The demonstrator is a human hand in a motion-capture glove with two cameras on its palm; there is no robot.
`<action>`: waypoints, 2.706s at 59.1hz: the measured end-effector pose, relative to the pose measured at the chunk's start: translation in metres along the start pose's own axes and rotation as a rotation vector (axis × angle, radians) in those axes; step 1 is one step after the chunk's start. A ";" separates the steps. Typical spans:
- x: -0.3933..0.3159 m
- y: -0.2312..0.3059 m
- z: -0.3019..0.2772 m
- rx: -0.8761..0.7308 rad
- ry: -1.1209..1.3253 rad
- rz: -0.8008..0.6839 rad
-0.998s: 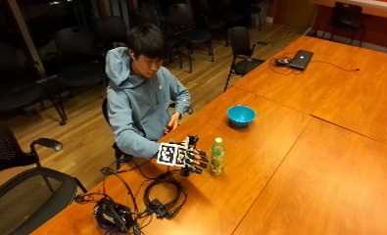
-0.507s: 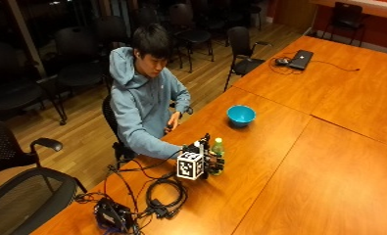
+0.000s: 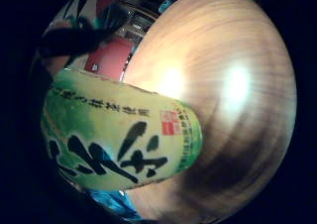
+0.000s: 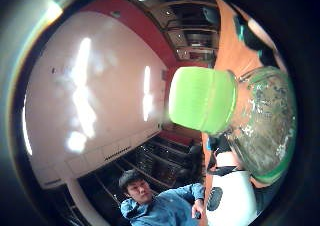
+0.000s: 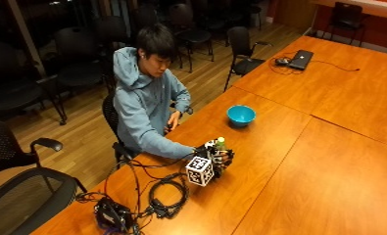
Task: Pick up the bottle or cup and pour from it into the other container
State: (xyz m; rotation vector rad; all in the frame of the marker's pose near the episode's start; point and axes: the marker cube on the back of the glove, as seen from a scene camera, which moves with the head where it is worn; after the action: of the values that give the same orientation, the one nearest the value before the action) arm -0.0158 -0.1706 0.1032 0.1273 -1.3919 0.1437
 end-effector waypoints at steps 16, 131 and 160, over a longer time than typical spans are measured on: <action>0.000 -0.010 0.018 0.011 -0.008 -0.006; -0.164 -0.071 0.254 -0.604 1.555 -0.056; -0.118 -0.010 0.424 -0.577 1.961 0.021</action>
State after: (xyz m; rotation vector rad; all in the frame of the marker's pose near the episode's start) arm -0.4448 -0.2576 0.0605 -0.4357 0.5609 -0.1333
